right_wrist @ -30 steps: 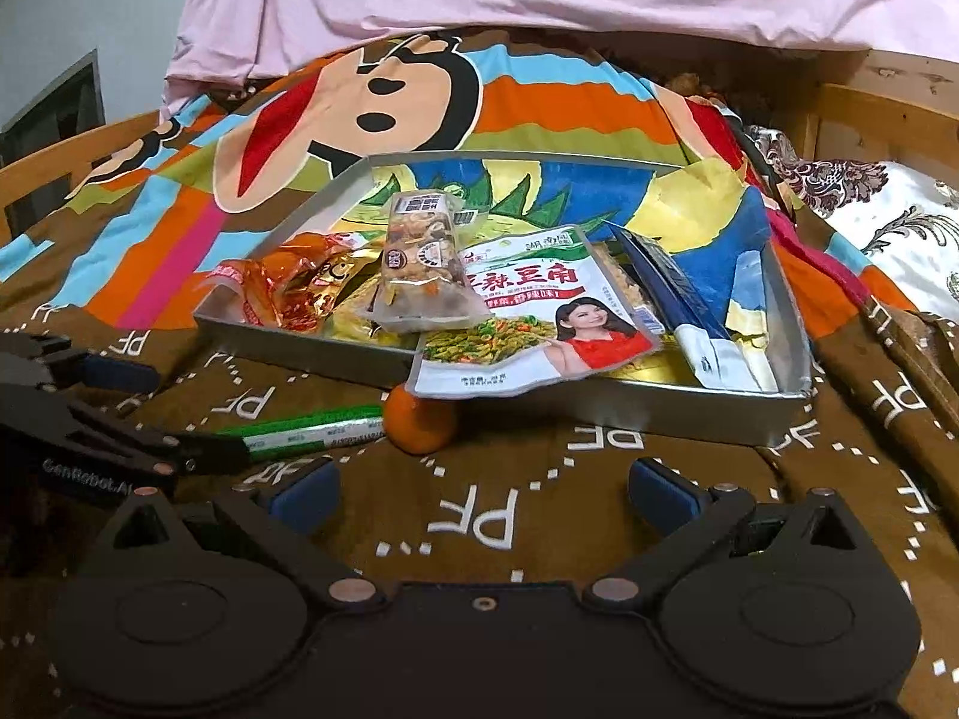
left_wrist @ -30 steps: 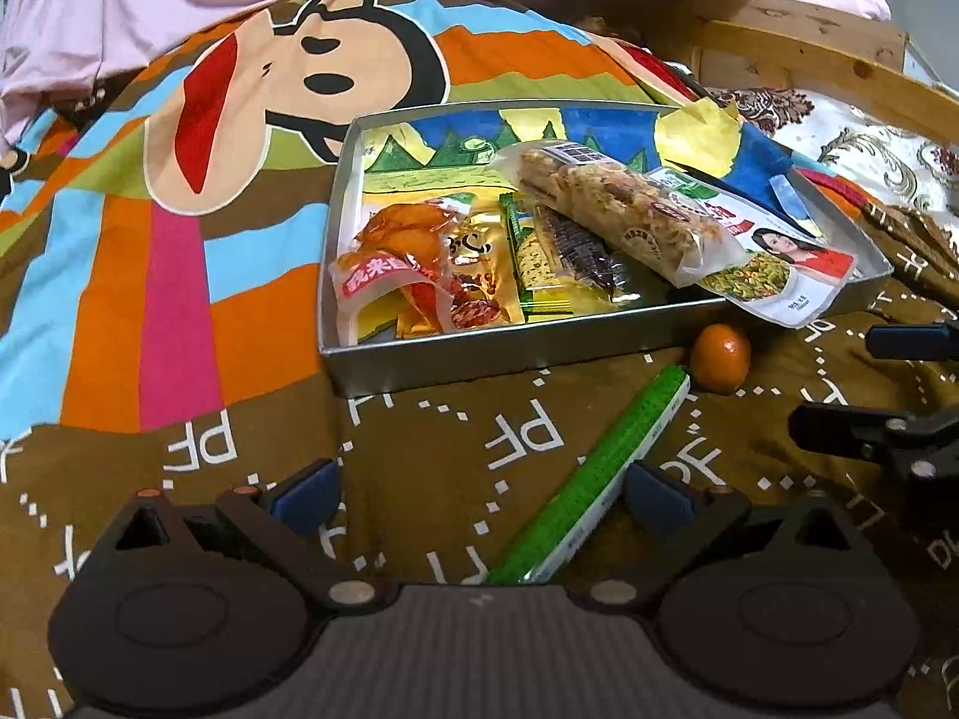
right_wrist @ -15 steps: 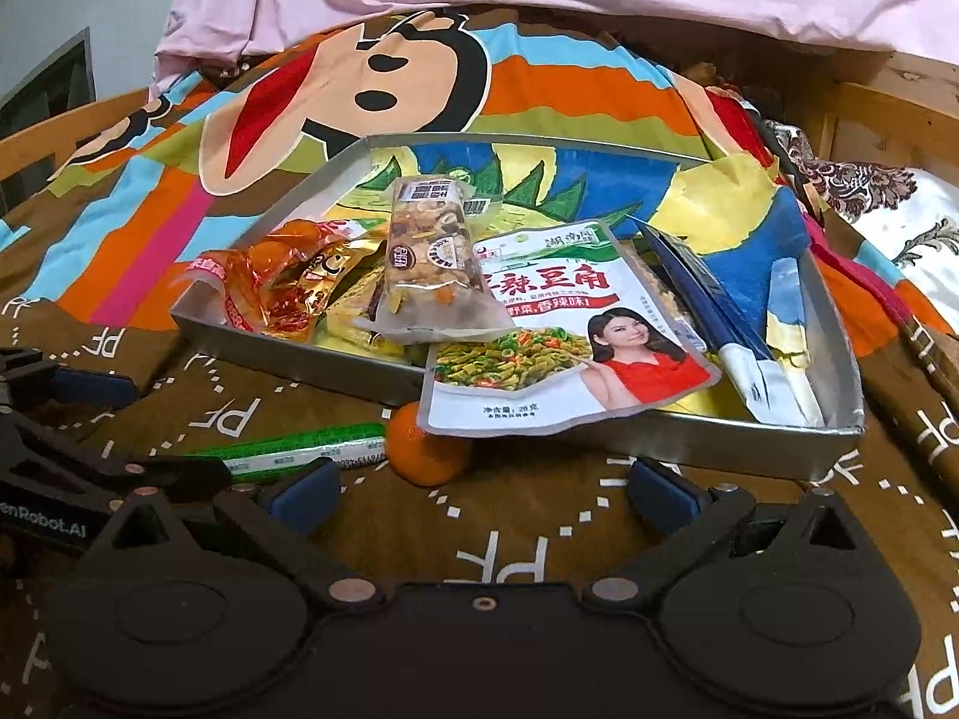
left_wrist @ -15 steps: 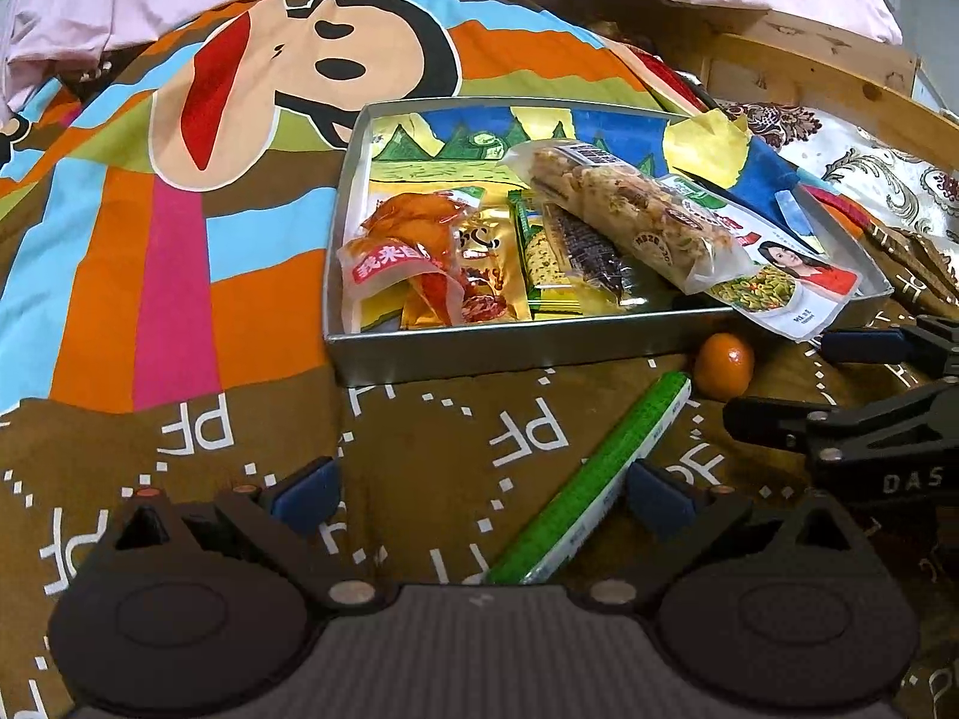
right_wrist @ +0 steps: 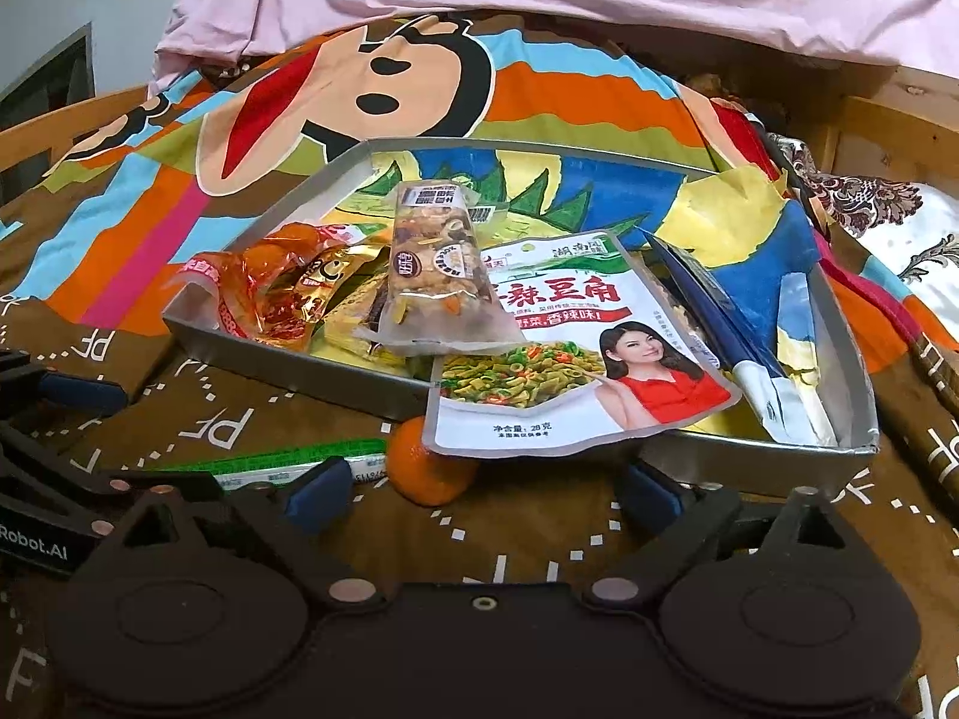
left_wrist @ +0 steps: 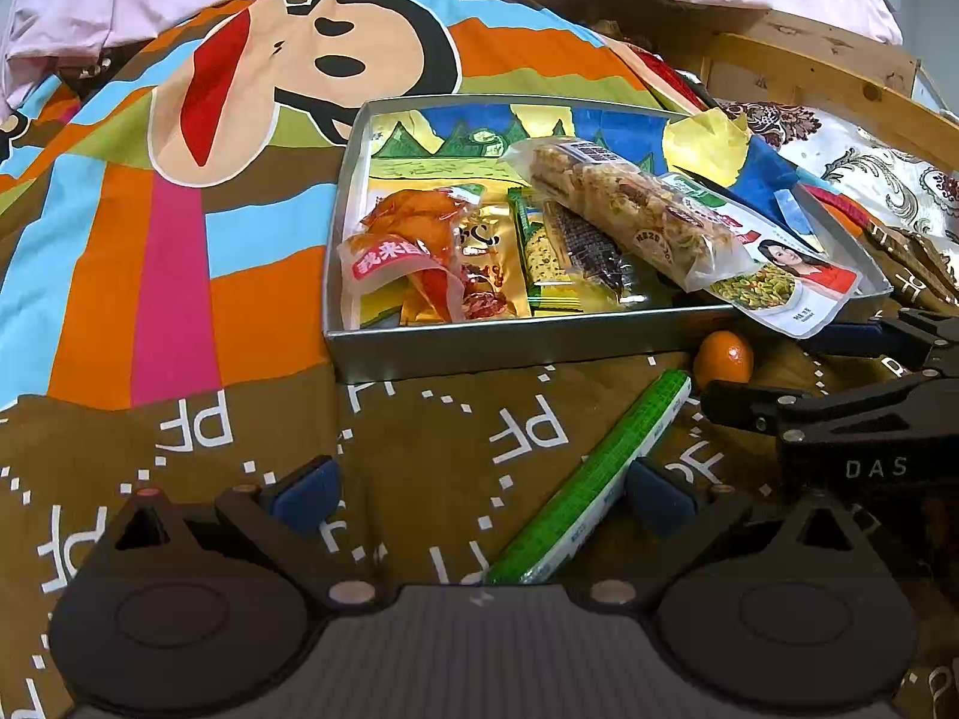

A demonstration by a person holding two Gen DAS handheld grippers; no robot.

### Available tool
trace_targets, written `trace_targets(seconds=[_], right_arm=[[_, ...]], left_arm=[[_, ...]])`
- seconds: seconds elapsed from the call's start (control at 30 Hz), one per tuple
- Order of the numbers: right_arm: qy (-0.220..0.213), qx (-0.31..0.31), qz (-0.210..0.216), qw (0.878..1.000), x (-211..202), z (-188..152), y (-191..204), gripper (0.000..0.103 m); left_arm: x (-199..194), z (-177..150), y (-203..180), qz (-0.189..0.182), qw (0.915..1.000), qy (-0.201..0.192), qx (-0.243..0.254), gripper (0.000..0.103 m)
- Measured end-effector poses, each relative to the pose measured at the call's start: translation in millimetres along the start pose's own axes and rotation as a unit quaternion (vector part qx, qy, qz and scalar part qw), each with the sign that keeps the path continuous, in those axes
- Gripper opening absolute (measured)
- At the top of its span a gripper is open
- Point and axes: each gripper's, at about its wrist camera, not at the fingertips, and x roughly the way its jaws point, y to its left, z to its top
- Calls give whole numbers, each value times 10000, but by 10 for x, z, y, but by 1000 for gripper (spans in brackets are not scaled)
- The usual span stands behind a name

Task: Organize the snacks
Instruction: 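Close the left tool on the green stick snack while the right tool grips the orange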

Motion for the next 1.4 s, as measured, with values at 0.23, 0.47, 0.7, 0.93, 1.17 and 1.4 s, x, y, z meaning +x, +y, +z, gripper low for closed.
trace_targets(seconds=[0.23, 0.47, 0.7, 0.93, 1.17, 1.4], right_arm=[[-65, 6, 176, 9998, -26, 2, 21, 75], [-9, 406, 362, 9985, 58, 27, 37, 62], [-9, 569, 497, 9971, 65, 27, -3, 36], [33, 566, 549, 9969, -35, 11, -26, 36], [62, 378, 574, 9976, -217, -40, -57, 36], [81, 351, 591, 9976, -327, -104, -90, 36]], left_arm=[[-106, -21, -63, -283, 9987, -283, 319, 103], [-23, -1, -155, -334, 9977, -76, 586, 102], [35, -6, -104, -207, 9990, 105, 391, 100], [8, -6, -97, -90, 9991, 175, 370, 85], [-76, 3, -194, -30, 9984, 169, 536, 68], [-179, -22, -267, -63, 9973, 203, 700, 47]])
